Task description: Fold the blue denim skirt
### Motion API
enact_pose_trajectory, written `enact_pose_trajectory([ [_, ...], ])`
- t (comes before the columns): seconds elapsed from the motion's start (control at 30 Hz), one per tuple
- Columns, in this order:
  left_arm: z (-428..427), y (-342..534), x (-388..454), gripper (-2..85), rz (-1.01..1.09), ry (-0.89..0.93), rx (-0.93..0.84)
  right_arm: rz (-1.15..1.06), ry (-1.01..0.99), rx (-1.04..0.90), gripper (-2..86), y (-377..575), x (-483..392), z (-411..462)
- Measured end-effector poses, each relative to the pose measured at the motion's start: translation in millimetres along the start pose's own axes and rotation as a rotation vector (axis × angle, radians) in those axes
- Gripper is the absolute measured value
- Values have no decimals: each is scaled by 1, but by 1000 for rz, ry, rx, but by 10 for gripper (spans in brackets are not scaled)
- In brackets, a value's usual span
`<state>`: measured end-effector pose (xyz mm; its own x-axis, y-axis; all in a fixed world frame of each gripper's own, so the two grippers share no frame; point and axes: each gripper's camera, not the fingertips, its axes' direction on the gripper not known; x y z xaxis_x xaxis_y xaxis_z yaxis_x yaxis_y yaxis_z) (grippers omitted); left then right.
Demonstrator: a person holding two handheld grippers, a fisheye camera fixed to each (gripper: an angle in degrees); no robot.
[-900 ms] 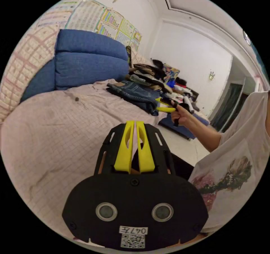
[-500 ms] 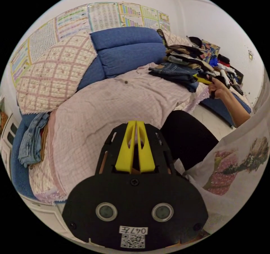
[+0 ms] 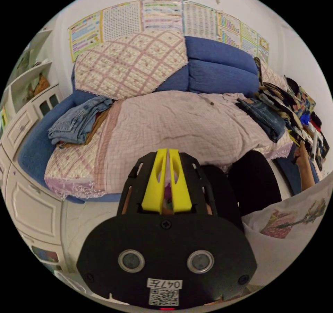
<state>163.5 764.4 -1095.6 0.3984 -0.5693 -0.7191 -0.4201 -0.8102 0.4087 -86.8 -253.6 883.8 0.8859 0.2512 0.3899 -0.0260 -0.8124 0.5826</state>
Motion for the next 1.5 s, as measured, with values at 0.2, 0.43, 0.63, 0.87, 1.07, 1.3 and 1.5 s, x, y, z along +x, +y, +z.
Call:
enact_pose_trajectory([
  [0.2,-25,-45,-204,21,-138,56,64,-421,-241,149,20,-52,-197,-46],
  [0.43,-59,-56,-466,34,-320,103,116,-637,-695,104,1,-93,-384,-57],
  [0.63,-79,-56,-808,49,-653,213,380,-625,-871,59,-8,-110,-506,-21],
  [0.87,-6,-95,-1209,103,-974,347,418,-713,-781,183,-6,-122,-585,-13],
  [1.07,66,-92,-1413,116,-1177,305,394,-661,-795,39,-7,-169,-624,26],
  [1.3,91,-123,-1533,127,-1152,280,347,-539,-824,-65,-12,-220,-636,73],
  [1.5,120,-124,-1603,133,-1188,293,326,-470,-840,-93,-13,-253,-635,105],
])
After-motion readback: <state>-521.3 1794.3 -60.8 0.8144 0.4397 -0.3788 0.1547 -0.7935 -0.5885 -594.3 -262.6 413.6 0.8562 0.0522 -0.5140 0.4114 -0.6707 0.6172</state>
